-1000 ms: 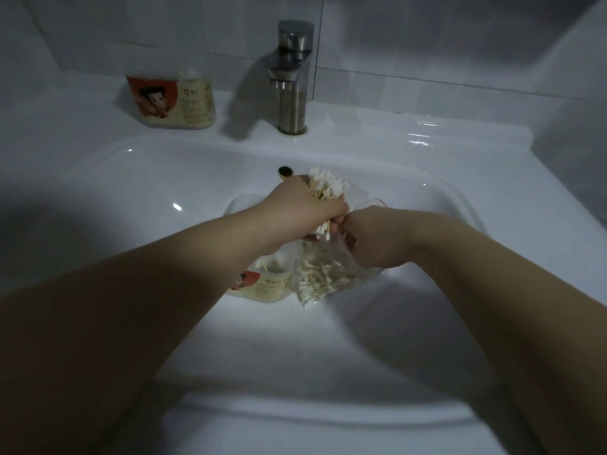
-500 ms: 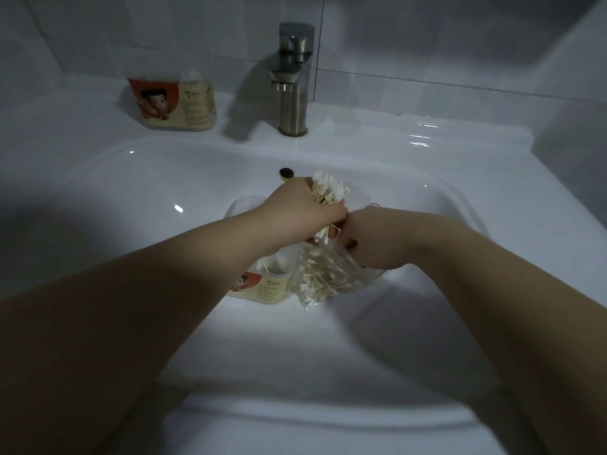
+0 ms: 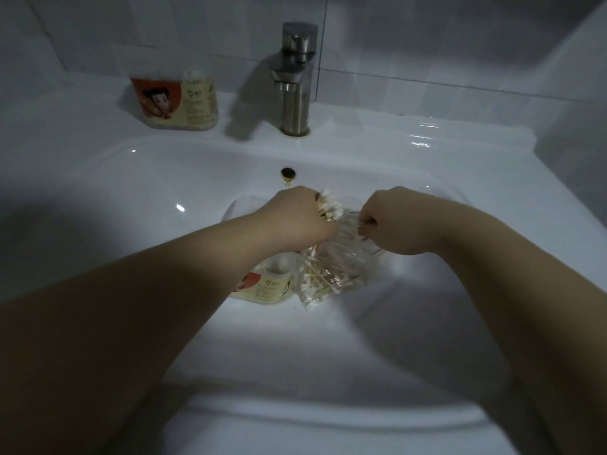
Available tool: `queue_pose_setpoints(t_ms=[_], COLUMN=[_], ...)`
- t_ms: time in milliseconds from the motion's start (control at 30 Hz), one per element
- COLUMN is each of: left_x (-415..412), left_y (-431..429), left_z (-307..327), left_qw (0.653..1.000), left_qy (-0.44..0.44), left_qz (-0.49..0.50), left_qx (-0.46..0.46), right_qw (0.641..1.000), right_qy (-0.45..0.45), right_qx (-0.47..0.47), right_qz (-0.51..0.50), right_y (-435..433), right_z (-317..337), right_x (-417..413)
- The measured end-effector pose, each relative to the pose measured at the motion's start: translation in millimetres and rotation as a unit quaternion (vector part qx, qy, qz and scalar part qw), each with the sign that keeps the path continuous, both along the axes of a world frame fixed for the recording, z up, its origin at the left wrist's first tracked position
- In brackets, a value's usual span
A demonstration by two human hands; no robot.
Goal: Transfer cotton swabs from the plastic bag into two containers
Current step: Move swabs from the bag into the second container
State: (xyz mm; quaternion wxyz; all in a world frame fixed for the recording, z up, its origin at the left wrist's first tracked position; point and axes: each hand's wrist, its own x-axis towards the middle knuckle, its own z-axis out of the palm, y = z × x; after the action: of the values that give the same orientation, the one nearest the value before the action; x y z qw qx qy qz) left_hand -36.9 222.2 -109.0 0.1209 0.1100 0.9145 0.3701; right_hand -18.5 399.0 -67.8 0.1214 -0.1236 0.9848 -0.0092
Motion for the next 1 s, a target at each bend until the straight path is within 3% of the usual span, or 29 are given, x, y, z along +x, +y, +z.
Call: queue_pose_setpoints(t_ms=[233,433,533,667,767,867,1000], left_x=[-4,-4,-3,-1,0,0,1], left_y=[0,4,4,5,8,9,10], left_z=[1,4,8,12,16,17,19], left_qw=[0.993,0.966,0.948,0.917,0.88,0.86,0.866], left_qy=[-0.024,-0.07,-0.09,-0.122,-0.166,-0.186,-0.17], left_qz=[0.047,0.105,0.109,0.099,0.098,0.097,0.099], left_qx=[0.104,0.224,0.287,0.366,0.434,0.466,0.46], right_qw=[0.992,0.974,0.946,0.854,0.808,0.796,0.814], right_qy=[0.01,0.062,0.091,0.067,0.032,0.011,0.017], right_qx=[-0.122,-0.218,-0.305,-0.502,-0.576,-0.597,-0.576], right_qz=[-0.015,-0.029,-0.063,-0.121,-0.121,-0.098,-0.08], right_y=[10,14,14,5,-4,-10,-8], right_z=[1,1,0,-1,-2,-4,-3], right_x=[-6,-9,-9,-10,-7,-5,-3])
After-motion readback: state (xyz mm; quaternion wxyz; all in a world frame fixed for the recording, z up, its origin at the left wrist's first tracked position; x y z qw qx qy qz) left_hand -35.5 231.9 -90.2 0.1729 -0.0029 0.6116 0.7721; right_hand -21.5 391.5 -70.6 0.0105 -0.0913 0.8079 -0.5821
